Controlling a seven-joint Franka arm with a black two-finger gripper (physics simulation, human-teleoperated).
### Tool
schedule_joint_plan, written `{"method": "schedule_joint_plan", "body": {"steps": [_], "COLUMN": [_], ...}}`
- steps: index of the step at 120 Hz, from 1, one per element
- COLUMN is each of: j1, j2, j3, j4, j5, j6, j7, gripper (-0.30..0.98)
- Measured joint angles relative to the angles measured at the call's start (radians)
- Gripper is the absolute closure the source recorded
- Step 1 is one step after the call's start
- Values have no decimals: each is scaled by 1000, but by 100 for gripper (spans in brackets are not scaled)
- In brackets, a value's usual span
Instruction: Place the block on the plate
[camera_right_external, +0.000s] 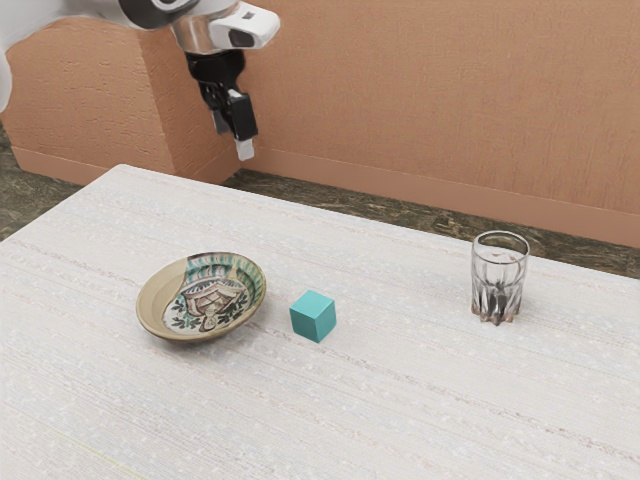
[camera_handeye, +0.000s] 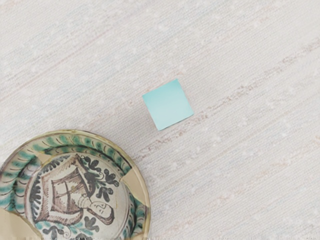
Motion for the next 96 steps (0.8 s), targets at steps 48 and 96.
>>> {"method": "schedule_joint_plan", "body": {"steps": [48, 96], "j1": [6, -8], "j2": [82, 134], "j3": [3, 24], "j4": [-49, -398], "j5": [39, -15], "j6": [0, 345], "j7": [96, 102], "gripper": [0, 0]}}
